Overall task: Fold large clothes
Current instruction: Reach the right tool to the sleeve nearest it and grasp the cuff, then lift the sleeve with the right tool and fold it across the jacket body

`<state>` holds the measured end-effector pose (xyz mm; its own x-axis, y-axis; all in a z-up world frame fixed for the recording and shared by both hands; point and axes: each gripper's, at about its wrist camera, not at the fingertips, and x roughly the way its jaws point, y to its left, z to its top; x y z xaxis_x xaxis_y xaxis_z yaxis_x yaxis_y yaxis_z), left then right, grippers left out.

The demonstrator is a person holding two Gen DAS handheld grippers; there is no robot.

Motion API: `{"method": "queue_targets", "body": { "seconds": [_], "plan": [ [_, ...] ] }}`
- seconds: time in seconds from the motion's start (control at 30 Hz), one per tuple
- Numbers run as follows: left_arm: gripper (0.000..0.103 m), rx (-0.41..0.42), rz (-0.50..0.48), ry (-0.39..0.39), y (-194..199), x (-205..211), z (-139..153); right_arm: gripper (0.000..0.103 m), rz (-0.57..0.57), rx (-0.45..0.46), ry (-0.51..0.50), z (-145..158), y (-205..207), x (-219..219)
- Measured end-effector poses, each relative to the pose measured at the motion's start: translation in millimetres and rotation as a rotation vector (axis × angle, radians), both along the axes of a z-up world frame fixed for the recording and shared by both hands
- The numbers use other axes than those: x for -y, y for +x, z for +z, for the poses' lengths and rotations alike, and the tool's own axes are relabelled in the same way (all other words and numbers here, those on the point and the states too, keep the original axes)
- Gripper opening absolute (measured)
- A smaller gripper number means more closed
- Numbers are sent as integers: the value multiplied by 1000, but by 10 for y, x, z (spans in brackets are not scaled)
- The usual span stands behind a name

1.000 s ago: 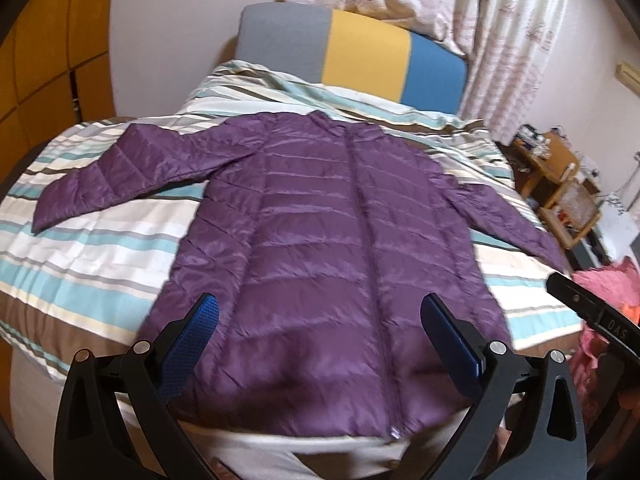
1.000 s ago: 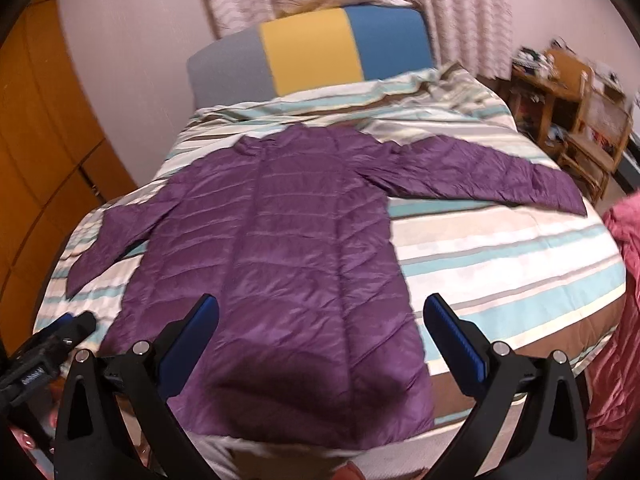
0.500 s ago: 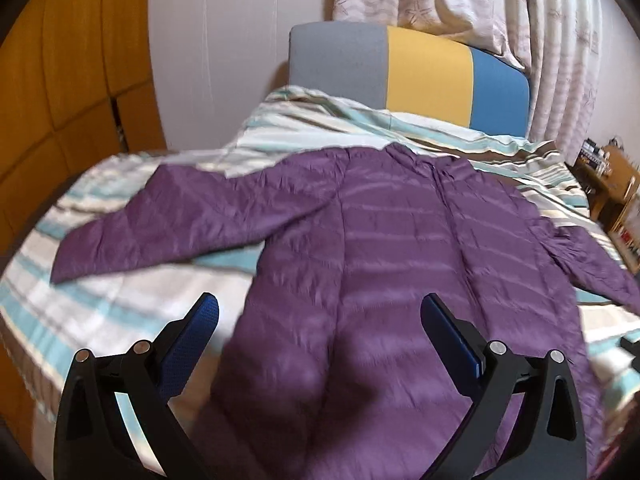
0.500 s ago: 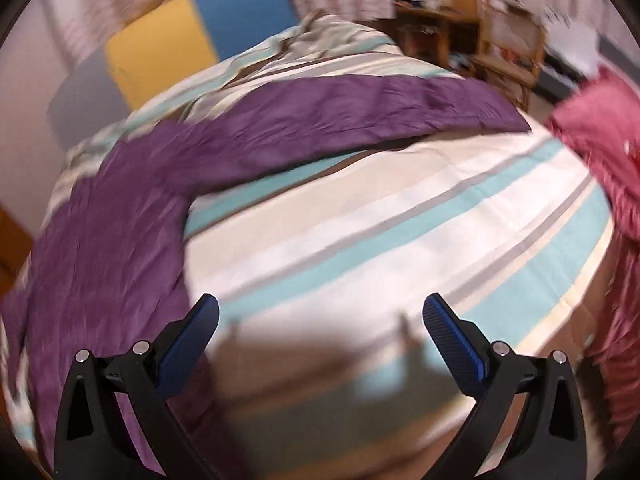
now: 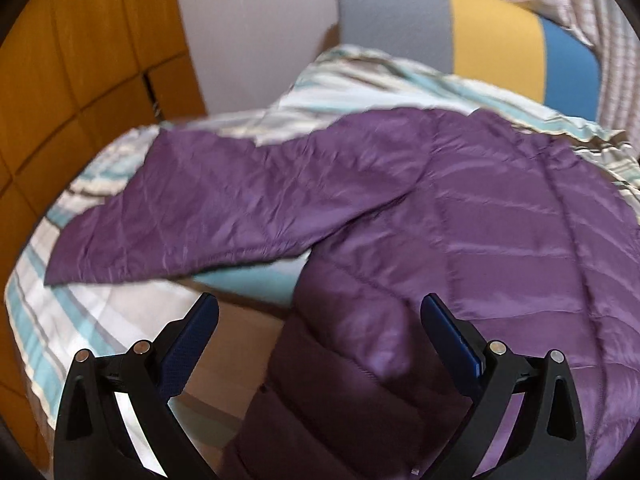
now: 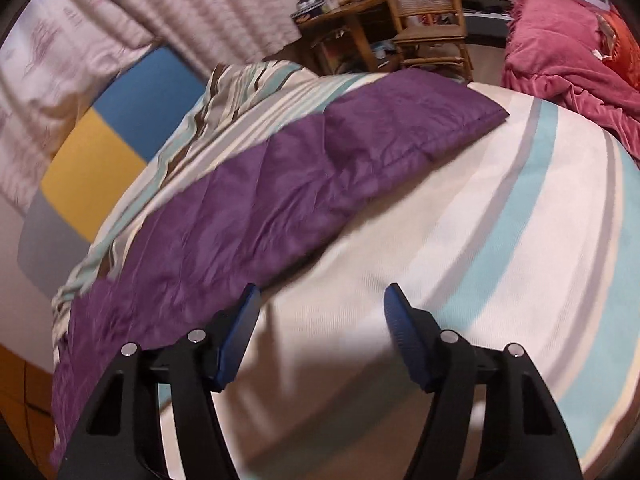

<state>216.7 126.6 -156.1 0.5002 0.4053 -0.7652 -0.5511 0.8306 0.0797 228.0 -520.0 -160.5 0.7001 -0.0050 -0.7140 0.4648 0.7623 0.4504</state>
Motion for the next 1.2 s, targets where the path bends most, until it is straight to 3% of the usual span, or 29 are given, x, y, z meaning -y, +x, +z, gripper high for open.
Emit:
{"method": "queue_targets", "body": {
  "seconds": [0.17,0.3,0.4,0.47,0.57,0.77,1.2],
  "plan": [
    [100,9,24,-97,-44,-140,-157,67,-92,50,73,-46,171,219],
    [100,6,28,-65,-48,-98,-163,65,-165,77,114,-62,296,417],
    [100,-20,28,-10,-11,16,-170,51,-213,72,105,-54,379,521],
    [100,-29,27,16,15,51,-174,30,-217,46,50,-17,445,547],
    [100,-24,28,8,25,36,-189,15,-155,28,-54,78,565,475],
    [100,-14,28,-14,-9,20,-206,12,-9,50,-385,390,679,-112],
    [100,-2,29,-30,-21,11,-219,11,423,180,-819,531,690,-2226]
  ]
}}
